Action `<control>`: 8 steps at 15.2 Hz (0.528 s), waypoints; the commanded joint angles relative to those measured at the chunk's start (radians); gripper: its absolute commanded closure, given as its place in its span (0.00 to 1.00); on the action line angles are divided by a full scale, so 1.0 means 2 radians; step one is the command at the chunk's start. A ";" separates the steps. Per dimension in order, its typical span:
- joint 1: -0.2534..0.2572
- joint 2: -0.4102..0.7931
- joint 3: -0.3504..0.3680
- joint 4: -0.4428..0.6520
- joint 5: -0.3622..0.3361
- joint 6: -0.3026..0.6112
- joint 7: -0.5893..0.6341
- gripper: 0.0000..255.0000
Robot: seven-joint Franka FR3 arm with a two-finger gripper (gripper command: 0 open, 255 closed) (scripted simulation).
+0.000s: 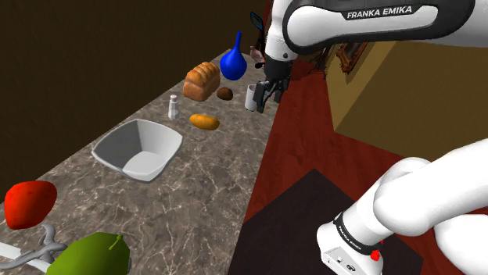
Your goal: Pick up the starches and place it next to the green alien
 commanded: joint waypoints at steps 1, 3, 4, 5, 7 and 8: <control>0.000 0.037 0.011 0.016 -0.019 0.020 0.006 0.00; 0.000 0.076 0.020 0.037 -0.042 0.037 0.014 0.00; 0.000 0.096 0.025 0.048 -0.054 0.044 0.018 0.00; 0.001 0.116 0.029 0.060 -0.066 0.050 0.023 0.00; 0.003 0.157 0.036 0.085 -0.093 0.060 0.033 0.00; 0.005 0.177 0.039 0.099 -0.107 0.064 0.038 0.00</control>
